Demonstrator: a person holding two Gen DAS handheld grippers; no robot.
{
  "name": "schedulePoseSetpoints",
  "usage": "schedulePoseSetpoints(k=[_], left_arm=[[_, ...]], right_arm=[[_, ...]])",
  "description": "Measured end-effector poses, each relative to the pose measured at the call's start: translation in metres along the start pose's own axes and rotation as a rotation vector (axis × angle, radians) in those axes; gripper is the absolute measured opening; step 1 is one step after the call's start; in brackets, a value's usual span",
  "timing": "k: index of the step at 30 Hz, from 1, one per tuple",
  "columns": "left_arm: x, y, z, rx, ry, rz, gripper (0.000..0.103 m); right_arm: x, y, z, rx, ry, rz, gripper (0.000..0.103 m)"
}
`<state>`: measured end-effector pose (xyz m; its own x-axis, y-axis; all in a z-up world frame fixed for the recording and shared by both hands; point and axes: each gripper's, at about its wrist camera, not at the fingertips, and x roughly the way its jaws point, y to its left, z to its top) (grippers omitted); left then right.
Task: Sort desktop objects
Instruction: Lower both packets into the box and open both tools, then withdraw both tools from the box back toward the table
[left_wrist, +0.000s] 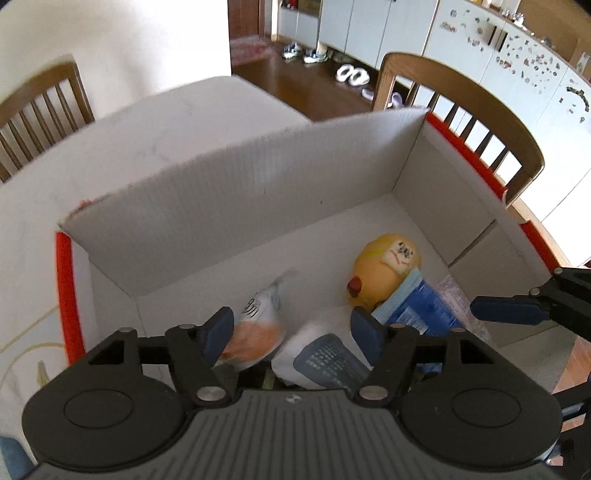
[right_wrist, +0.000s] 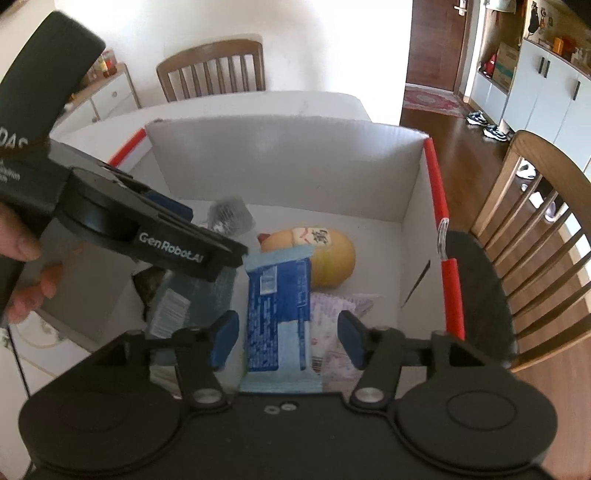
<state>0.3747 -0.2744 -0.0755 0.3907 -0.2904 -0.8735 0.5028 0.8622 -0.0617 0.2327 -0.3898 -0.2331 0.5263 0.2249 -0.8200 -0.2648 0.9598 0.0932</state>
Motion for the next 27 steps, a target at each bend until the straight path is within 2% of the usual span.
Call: schedulePoseSetpoints(k=[13,25,27], left_arm=[[-0.031,-0.003,-0.001,-0.007,-0.071,-0.045,0.069],[-0.072,0.009,-0.022,-0.004,-0.162,-0.076,0.069],[-0.08,0.012,-0.026,-0.005,-0.173,-0.085,0.069]], right_arm=[[-0.033,0.011,0.0,-0.003,-0.068,-0.012,0.064],[-0.056,0.027,-0.004,0.029,-0.113,-0.02,0.064],[-0.059,0.03,-0.005,0.035,-0.12,-0.019,0.067]])
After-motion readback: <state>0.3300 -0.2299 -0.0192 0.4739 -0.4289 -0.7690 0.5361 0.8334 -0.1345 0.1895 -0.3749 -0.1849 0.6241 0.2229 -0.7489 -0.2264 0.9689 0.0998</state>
